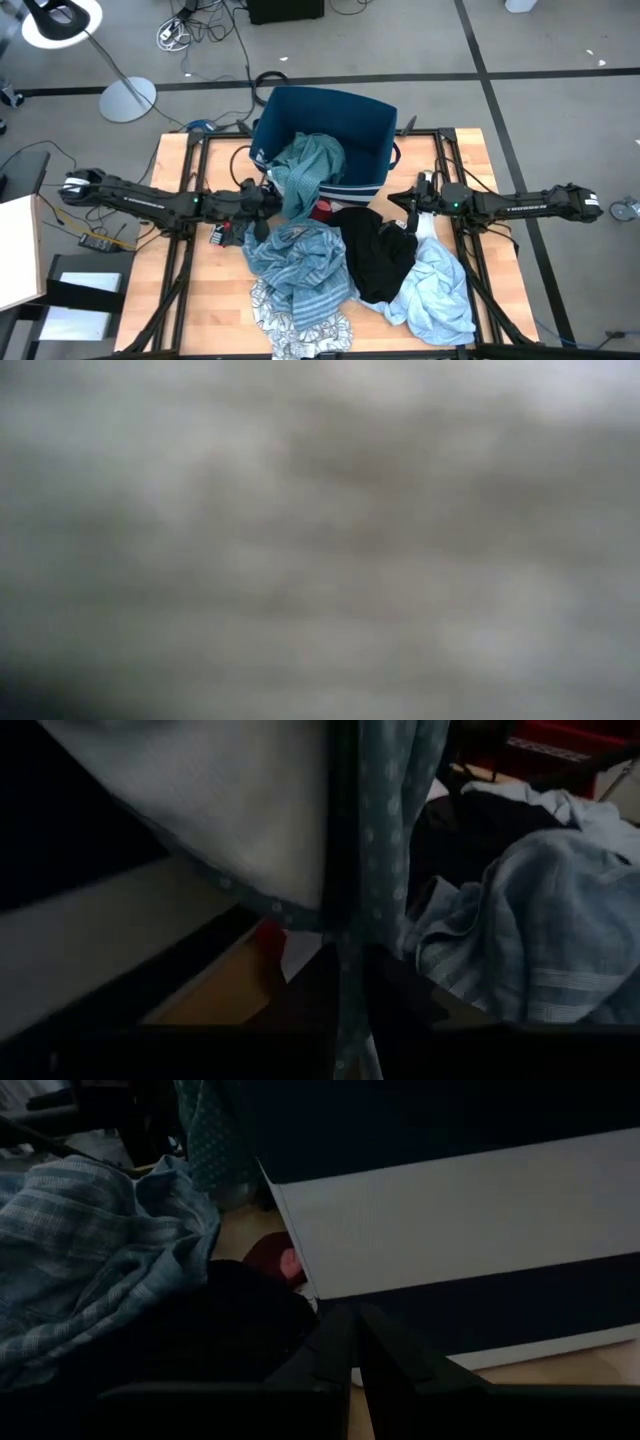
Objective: Sort clothes
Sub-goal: Put the blue, green polo shirt into the blue bin
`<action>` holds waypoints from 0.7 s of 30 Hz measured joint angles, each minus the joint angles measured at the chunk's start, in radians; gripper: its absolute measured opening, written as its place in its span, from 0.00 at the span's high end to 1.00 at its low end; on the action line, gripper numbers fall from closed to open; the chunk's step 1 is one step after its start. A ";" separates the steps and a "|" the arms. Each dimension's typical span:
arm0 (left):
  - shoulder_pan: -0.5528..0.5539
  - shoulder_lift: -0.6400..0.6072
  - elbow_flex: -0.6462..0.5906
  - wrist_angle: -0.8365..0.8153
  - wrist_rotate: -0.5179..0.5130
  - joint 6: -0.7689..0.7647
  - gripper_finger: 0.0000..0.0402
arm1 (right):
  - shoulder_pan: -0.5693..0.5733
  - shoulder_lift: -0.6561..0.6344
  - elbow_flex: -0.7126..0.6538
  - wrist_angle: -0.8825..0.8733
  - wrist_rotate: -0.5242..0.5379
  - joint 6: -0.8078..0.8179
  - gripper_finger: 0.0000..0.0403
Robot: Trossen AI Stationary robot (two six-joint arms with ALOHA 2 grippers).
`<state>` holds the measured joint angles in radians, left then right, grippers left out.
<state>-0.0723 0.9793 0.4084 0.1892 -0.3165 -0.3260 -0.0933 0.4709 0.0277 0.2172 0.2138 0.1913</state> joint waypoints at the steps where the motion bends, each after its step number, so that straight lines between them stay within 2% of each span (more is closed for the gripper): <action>1: 0.000 -0.021 0.000 -0.003 -0.009 0.005 0.86 | 0.000 0.000 0.000 -0.001 0.000 0.000 0.94; 6: 0.000 -0.072 0.001 -0.004 -0.022 0.010 0.86 | 0.000 0.000 0.000 -0.003 0.000 -0.004 0.94; 11: 0.000 -0.061 0.001 0.000 0.004 0.000 0.84 | 0.000 0.000 0.000 -0.003 0.000 -0.005 0.94; 21: 0.000 0.031 0.001 0.038 0.022 -0.027 0.65 | 0.000 0.000 0.000 -0.003 0.000 -0.005 0.94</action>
<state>-0.0723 1.0105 0.4091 0.2276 -0.2942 -0.3525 -0.0937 0.4713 0.0277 0.2146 0.2142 0.1860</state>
